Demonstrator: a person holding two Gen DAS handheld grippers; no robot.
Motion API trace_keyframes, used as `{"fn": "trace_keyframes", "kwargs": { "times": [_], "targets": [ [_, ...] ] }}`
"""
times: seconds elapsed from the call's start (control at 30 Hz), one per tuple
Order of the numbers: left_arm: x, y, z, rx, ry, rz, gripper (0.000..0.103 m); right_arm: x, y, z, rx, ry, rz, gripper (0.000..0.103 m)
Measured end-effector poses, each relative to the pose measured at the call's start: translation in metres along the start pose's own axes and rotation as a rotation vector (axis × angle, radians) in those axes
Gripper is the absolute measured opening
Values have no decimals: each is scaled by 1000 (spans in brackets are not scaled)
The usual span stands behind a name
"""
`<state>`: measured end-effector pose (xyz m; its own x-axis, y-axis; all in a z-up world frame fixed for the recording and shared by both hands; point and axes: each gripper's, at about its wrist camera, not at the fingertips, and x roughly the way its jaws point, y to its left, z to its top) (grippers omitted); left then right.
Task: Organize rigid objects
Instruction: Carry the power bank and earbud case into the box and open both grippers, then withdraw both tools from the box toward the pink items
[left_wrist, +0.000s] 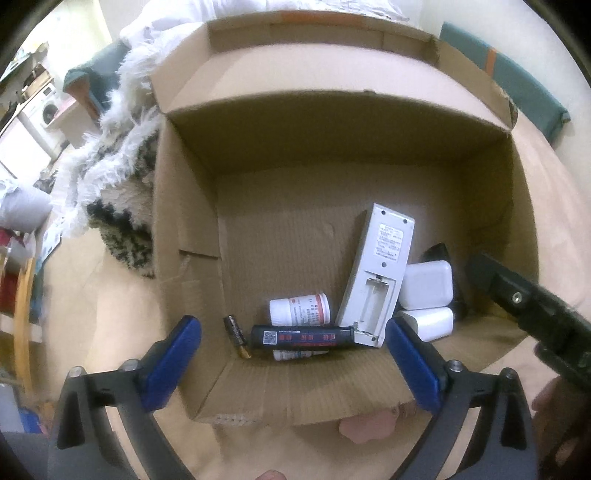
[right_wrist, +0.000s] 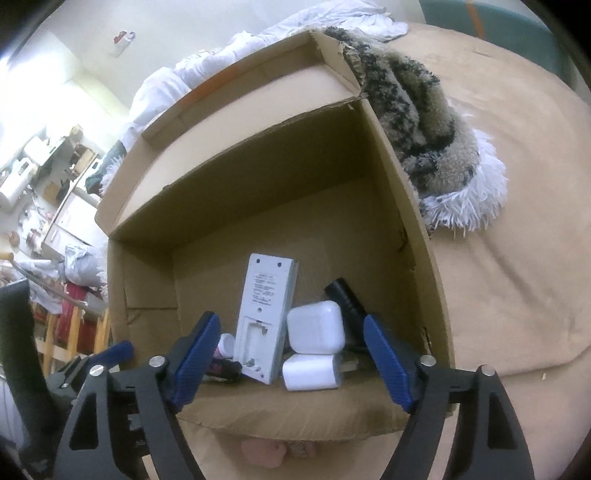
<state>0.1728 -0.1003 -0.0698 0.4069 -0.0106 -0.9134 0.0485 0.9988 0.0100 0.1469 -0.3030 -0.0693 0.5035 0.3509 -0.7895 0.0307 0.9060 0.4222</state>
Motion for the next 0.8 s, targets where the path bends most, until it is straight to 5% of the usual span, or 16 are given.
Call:
{"fn": "trace_keyframes", "kwargs": {
  "times": [0.5,0.8],
  "targets": [
    [-54,48,-34,-101,-59,-69,100,-35,5,-26,-5,-11,22,86],
    [-56,88,-73,-192,-49,-81,100,-35,10,-64,14,72,28,86]
  ]
}}
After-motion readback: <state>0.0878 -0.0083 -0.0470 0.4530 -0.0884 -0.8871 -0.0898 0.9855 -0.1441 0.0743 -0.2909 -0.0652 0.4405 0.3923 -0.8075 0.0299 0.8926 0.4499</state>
